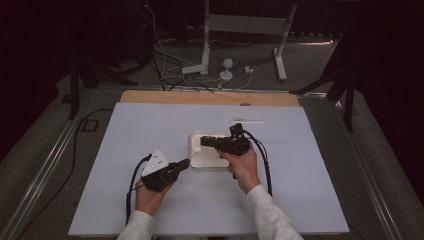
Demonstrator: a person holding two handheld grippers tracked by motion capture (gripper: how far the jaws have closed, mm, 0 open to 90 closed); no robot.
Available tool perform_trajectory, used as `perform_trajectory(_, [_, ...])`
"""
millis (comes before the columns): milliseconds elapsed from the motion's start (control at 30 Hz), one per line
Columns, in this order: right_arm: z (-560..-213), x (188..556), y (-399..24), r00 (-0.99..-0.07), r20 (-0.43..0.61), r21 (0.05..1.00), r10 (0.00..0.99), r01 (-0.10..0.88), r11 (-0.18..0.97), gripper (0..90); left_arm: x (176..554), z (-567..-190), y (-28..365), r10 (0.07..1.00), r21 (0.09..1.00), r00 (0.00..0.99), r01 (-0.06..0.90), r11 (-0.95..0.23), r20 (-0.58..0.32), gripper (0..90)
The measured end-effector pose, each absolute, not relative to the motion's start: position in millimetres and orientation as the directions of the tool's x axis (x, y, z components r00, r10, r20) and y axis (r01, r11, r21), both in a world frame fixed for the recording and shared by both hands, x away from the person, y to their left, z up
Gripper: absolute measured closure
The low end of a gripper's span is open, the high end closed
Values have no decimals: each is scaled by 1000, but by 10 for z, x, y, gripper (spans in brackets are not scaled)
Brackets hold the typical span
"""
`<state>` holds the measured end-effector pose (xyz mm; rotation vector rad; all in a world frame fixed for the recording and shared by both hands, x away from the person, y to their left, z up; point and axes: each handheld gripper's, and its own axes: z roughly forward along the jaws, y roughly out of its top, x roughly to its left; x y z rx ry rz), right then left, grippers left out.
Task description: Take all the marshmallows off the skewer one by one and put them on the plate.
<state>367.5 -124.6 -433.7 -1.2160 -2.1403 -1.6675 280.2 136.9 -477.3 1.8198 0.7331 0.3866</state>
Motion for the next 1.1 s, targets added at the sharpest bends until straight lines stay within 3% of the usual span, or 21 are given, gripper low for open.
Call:
perform_trajectory(533, [-4275,3651,-1222,-649,536,769,540,639,4,799,2784,-4761,1359,668,920,741,304,-249,-64,900])
perform_trajectory(667, [-4297,3662,-1233,-650,567,751,507,660,6,787,2784,-4783,1355,674,915,734,322,-243,-80,900])
perform_trajectory(833, [-4367,3677,-1232,-634,590,723,500,691,23,705,2784,-4763,1338,676,924,731,314,-217,-90,900])
perform_trajectory(1100, [-4483,3706,-1192,-564,701,631,437,776,-11,762,2778,-4790,1331,682,920,727,317,-230,-80,900])
